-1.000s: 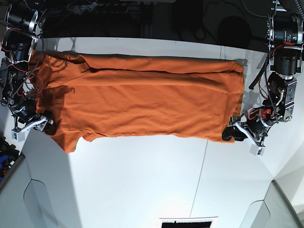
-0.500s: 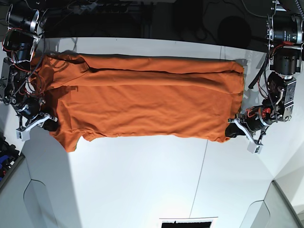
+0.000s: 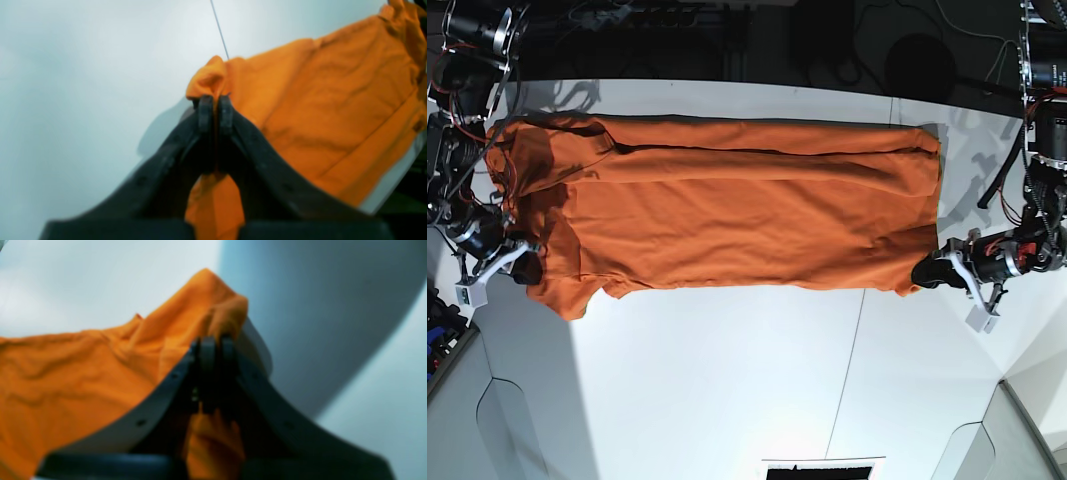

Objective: Layout the t-shirt on the table in an organized manner, then fold the t-shirt properly
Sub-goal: 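Move both grippers to the shirt's other long edge and grasp it, then lift the grasped edge and fold it over onto the shirt with both grippers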

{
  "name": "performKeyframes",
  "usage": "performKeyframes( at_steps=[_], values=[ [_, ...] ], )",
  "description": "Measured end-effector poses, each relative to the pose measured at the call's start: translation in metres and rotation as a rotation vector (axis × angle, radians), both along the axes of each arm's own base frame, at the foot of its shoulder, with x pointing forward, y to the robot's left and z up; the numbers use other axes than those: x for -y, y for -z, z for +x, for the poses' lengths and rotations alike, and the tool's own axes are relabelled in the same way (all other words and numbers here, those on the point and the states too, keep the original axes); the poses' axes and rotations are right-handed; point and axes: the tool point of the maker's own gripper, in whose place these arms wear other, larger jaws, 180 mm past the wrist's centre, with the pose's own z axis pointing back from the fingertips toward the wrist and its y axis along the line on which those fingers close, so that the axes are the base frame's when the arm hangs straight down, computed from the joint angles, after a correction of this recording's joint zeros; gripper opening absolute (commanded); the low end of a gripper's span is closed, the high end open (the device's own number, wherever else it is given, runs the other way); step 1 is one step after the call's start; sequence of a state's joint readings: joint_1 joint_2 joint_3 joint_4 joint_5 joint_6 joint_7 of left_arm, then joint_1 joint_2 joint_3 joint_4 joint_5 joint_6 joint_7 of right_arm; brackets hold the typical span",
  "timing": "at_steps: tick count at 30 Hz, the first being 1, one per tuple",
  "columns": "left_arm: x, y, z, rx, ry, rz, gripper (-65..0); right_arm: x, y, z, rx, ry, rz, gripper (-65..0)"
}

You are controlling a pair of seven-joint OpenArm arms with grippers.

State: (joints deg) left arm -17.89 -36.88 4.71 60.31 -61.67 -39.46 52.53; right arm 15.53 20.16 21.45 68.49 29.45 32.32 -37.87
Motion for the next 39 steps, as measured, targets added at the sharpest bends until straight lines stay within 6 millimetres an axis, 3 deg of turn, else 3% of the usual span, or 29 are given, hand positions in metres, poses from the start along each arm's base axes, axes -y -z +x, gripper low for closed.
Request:
performKeyframes(
  at_steps=[7,12,18,27,28,29,31,33,36,39],
  values=[
    [-0.008,0.000,-0.040,-0.040,0.088,0.074,-65.0,-0.002,0.011,-0.045,-0.040,-0.050,-0.065,-65.0],
    [-0.022,-0.002,-0.064,-0.061,0.129,0.140,-65.0,0.015,-0.001,-0.062,-0.016,-0.039,-0.085,-65.0],
    [-0.009,-0.003,-0.081,-0.066,0.202,0.163,-65.0,0.034,-0.003,-0.075,-0.025,-0.006,-0.089,-65.0],
    [0.014,0.008,-0.120,-0.116,0.297,0.160,-64.9,0.042,0.005,-0.096,-0.061,0.025,-0.056,-65.0],
    [0.014,0.011,-0.125,-0.130,0.299,0.158,-59.6,0.041,0.008,-0.099,-0.080,0.020,-0.058,-65.0],
    [0.014,0.014,-0.130,-0.143,0.300,0.157,-53.1,0.041,0.009,-0.100,-0.089,0.018,-0.058,-61.1],
    [0.014,0.018,-0.136,-0.161,0.303,0.155,-40.4,0.040,0.010,-0.101,-0.094,0.016,-0.057,-42.5],
    [0.016,0.015,-0.134,-0.154,0.299,0.141,-35.7,0.040,0.011,-0.101,-0.100,0.015,-0.058,-29.9],
    [0.016,0.013,-0.131,-0.143,0.297,0.140,-35.7,0.044,0.009,-0.101,-0.095,0.028,-0.057,-27.9],
    [0.016,0.014,-0.131,-0.145,0.298,0.141,-35.7,0.058,-0.006,-0.097,-0.042,0.091,-0.015,-27.9]
  ],
)
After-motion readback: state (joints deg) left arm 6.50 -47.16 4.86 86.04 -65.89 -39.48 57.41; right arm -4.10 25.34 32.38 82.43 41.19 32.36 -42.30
